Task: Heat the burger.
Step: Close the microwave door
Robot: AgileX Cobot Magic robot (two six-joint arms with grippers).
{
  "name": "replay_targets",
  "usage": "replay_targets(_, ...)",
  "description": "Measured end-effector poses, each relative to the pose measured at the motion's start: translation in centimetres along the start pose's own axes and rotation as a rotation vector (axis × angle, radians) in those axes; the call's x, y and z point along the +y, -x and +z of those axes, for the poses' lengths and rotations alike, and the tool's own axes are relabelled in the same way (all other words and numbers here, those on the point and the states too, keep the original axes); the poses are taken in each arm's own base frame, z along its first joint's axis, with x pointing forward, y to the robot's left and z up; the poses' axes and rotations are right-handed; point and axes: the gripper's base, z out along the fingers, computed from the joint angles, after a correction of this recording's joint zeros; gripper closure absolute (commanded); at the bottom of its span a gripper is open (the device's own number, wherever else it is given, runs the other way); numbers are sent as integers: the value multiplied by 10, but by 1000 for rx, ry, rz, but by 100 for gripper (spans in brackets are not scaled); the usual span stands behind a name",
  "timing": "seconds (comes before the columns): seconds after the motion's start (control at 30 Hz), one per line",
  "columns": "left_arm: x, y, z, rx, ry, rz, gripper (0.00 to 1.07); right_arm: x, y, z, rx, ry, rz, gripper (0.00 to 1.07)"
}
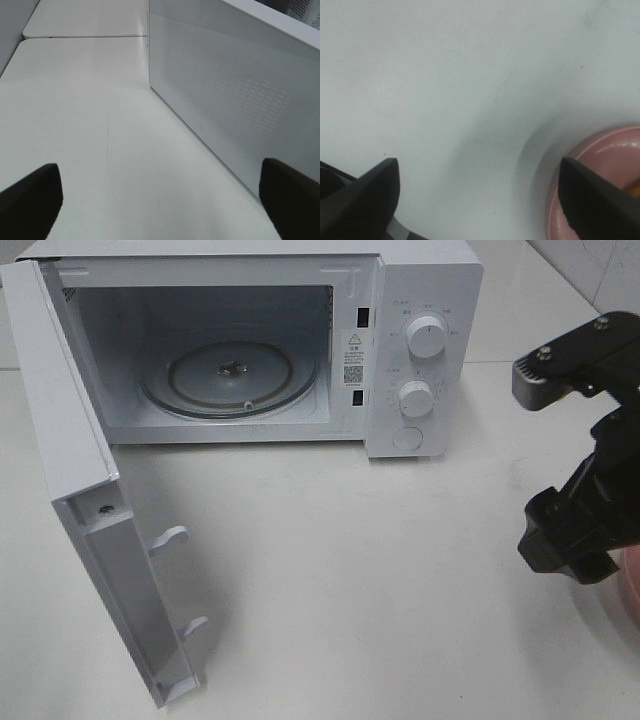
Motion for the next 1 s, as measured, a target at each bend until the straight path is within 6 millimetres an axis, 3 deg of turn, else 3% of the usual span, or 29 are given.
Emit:
replay_targets(0.2,0,0,0,0,0,0,7,-6,-18,-32,-38,4,27,27)
replay_targets(0.6,0,0,0,0,0,0,7,-16,-51,-69,-98,-2,60,31)
replay_targets(0.73,0,0,0,0,0,0,7,-21,-68,-87,-191,6,72,31)
replay_targets(1.0,0,0,0,0,0,0,7,-24,-98,-89,-258,11,83,31)
